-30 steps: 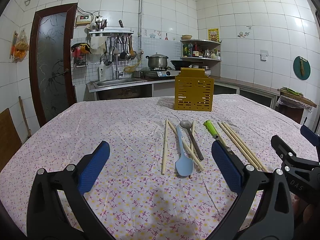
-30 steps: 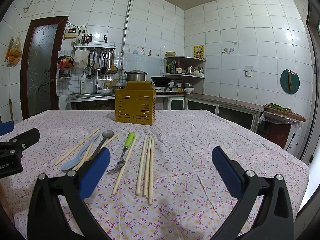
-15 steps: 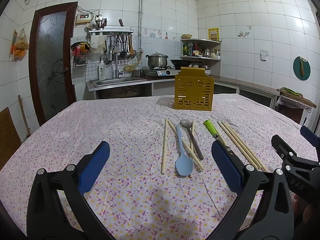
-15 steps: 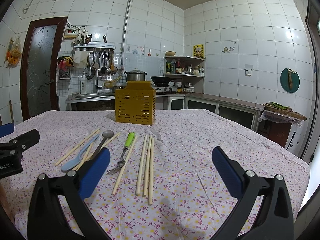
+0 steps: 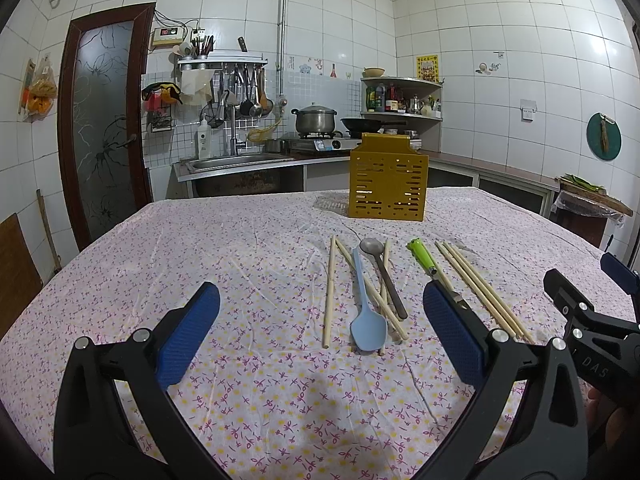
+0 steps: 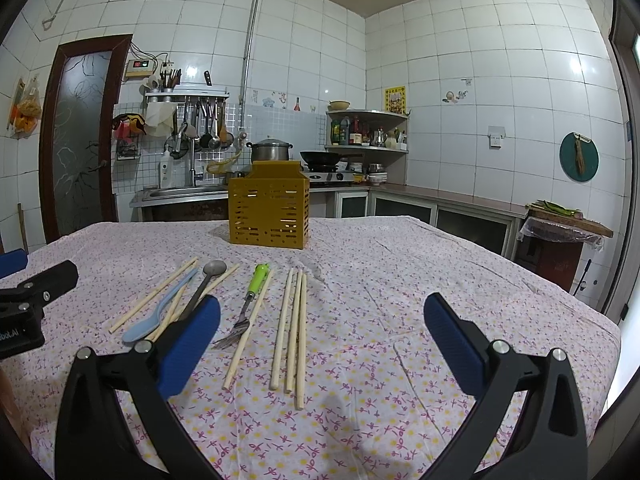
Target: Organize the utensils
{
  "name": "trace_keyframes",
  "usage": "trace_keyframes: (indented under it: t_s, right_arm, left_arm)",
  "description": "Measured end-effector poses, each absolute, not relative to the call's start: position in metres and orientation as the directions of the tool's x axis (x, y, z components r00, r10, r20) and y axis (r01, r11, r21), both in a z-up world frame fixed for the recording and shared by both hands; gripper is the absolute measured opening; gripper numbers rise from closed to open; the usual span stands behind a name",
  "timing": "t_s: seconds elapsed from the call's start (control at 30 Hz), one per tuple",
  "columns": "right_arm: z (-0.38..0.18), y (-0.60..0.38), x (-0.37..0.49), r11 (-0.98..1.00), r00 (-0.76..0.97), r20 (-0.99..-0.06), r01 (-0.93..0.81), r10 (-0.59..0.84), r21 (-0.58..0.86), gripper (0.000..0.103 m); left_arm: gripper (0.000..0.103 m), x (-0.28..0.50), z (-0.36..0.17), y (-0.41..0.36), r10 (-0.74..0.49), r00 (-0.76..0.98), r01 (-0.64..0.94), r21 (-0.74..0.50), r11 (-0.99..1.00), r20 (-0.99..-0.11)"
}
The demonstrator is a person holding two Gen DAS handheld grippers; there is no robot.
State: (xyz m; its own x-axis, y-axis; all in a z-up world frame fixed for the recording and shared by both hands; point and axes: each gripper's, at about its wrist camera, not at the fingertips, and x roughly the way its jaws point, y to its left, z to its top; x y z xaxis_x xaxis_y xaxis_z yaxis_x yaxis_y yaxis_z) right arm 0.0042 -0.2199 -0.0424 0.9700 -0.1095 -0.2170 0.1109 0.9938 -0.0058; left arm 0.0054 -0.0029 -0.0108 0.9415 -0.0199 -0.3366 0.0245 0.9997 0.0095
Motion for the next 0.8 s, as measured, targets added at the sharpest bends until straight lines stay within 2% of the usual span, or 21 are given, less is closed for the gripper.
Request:
trace_keyframes:
  t_s: [0.8]
  right_arm:
    - [-0.0423, -0.2203, 0.0033, 0.994, 0.969, -0.222, 0.112, -0.109, 0.003, 0.099]
  left_arm:
    - [0.098, 0.0067, -0.0139, -0.0006, -0.025, 0.937, 0.028, 0.004, 1.0, -0.348]
